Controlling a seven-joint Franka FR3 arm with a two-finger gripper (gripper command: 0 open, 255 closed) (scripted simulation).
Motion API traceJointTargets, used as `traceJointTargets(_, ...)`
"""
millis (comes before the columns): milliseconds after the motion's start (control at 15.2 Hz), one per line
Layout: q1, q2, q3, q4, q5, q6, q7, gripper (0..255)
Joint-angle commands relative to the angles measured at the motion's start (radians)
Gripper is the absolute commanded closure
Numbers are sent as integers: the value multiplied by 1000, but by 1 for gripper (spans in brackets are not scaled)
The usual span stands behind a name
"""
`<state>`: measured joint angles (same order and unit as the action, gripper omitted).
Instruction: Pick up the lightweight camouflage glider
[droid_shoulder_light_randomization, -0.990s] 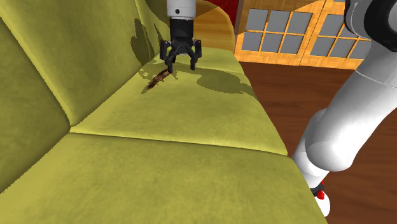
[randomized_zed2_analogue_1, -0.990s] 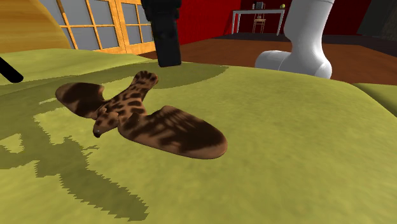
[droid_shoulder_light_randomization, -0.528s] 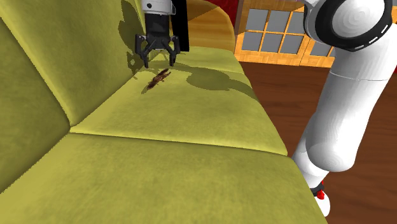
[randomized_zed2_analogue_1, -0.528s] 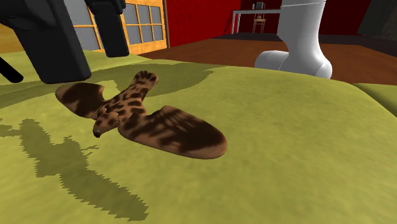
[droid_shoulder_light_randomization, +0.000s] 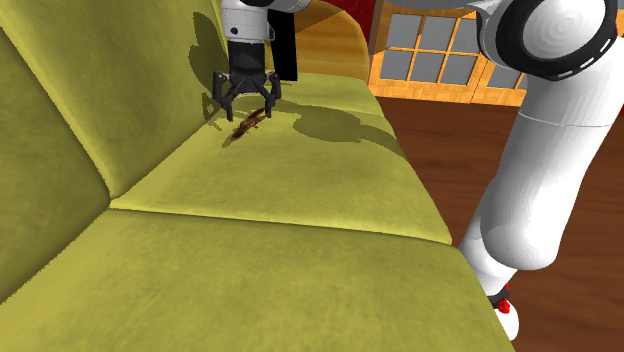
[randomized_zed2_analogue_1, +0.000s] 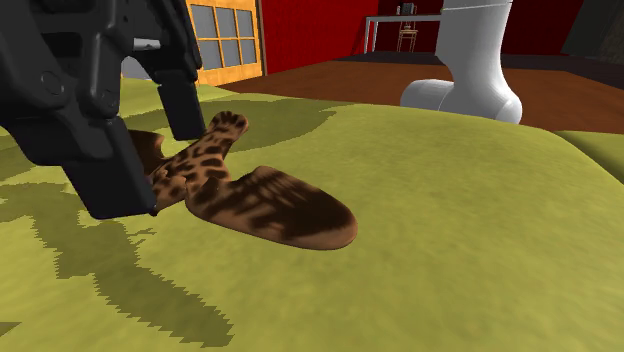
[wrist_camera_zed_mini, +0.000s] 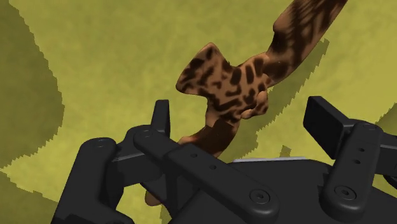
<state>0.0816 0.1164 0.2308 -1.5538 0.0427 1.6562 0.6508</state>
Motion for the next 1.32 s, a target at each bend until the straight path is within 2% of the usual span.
traceJointTargets(0, 0, -1, 0, -7, 0, 7, 0, 255)
traceJointTargets(594, 0, 0, 0, -7, 0, 7, 0, 255)
traceJointTargets(1254, 6, 35, 3, 176, -8, -141, 13, 255)
